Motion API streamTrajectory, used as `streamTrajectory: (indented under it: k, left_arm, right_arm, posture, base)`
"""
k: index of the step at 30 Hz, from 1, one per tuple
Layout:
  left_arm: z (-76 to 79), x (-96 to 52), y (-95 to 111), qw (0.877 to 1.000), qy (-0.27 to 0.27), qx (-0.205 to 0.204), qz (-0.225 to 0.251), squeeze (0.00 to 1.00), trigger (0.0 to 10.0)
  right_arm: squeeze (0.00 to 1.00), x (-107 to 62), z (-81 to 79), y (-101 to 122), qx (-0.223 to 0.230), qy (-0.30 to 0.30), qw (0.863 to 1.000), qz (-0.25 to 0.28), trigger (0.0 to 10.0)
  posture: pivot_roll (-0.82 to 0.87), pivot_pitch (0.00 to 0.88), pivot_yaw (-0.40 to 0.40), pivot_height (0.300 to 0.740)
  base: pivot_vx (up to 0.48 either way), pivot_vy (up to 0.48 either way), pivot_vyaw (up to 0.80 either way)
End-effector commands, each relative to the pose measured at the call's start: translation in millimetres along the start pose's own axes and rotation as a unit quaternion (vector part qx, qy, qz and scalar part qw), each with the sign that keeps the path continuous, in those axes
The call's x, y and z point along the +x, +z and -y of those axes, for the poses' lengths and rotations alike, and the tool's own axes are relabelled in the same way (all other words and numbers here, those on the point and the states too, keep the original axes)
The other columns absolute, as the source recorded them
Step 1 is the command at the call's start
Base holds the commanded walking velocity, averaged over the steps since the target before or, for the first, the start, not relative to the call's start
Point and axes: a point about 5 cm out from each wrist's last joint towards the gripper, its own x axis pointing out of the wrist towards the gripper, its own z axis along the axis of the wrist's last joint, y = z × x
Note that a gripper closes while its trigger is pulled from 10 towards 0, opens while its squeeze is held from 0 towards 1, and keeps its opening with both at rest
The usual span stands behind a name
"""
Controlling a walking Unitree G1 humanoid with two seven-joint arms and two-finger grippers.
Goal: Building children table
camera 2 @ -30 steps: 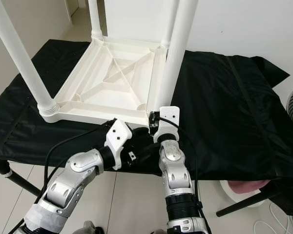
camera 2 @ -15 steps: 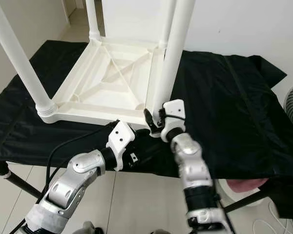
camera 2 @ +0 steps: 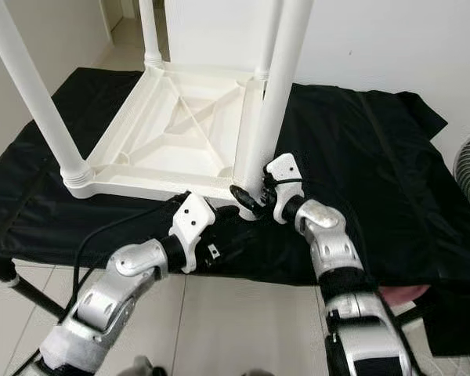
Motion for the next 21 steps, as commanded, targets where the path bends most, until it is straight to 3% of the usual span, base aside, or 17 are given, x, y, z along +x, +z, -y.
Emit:
streamTrajectory:
  k: [1, 2, 3, 4, 5, 20, 21]
  left_arm:
    - [-3.2, 0.5, -0.9, 1.0, 0.009, 0.003, -0.005, 0.0, 10.0]
    - [-3.2, 0.5, -0.9, 1.0, 0.009, 0.003, -0.005, 0.0, 10.0]
    - [-3.2, 0.7, -0.7, 1.0, 0.009, 0.003, -0.005, 0.0, 10.0]
    - [-3.1, 0.8, -0.6, 1.0, 0.009, 0.003, -0.005, 0.0, 10.0]
    - [-3.1, 1.0, -0.4, 1.0, 0.009, 0.003, -0.004, 0.0, 10.0]
    - [-3.5, 1.4, 0.2, 1.0, 0.011, 0.001, -0.003, 0.0, 10.0]
    - [-3.3, 1.6, 0.5, 1.0, 0.011, 0.0, -0.002, 0.0, 10.0]
  right_arm:
    - [0.0, 2.5, -1.8, -8.7, -0.012, 0.014, 1.0, -0.023, 10.0]
    - [0.0, 2.5, -1.8, -8.7, -0.012, 0.014, 1.0, -0.023, 10.0]
    - [0.0, 4.1, -1.6, -9.8, -0.011, 0.014, 0.999, -0.027, 6.0]
    - [0.0, 5.1, -1.2, -10.3, -0.01, 0.017, 0.999, -0.027, 4.5]
    - [0.0, 6.0, -1.1, -10.5, -0.007, 0.019, 0.999, -0.027, 0.0]
    - [0.0, 3.5, 1.6, -16.6, 0.015, 0.029, 0.999, -0.02, 0.0]
    - [0.0, 2.4, 4.7, -17.3, 0.013, 0.006, 1.0, -0.021, 2.7]
  posture:
    - [-0.08, 0.018, 0.009, 0.74]
    - [-0.08, 0.018, 0.009, 0.74]
    - [-0.08, 0.018, 0.009, 0.74]
    - [-0.08, 0.018, 0.009, 0.74]
    - [-0.08, 0.022, 0.012, 0.74]
    - [-0.07, 0.026, 0.012, 0.74]
    - [-0.08, 0.033, 0.01, 0.74]
  base:
    - [0.0, 0.0, 0.0]
    - [0.0, 0.0, 0.0]
    - [0.0, 0.0, 0.0]
    - [0.0, 0.0, 0.0]
    - [0.0, 0.0, 0.0]
    - [0.0, 0.0, 0.0]
    - [0.0, 0.0, 0.0]
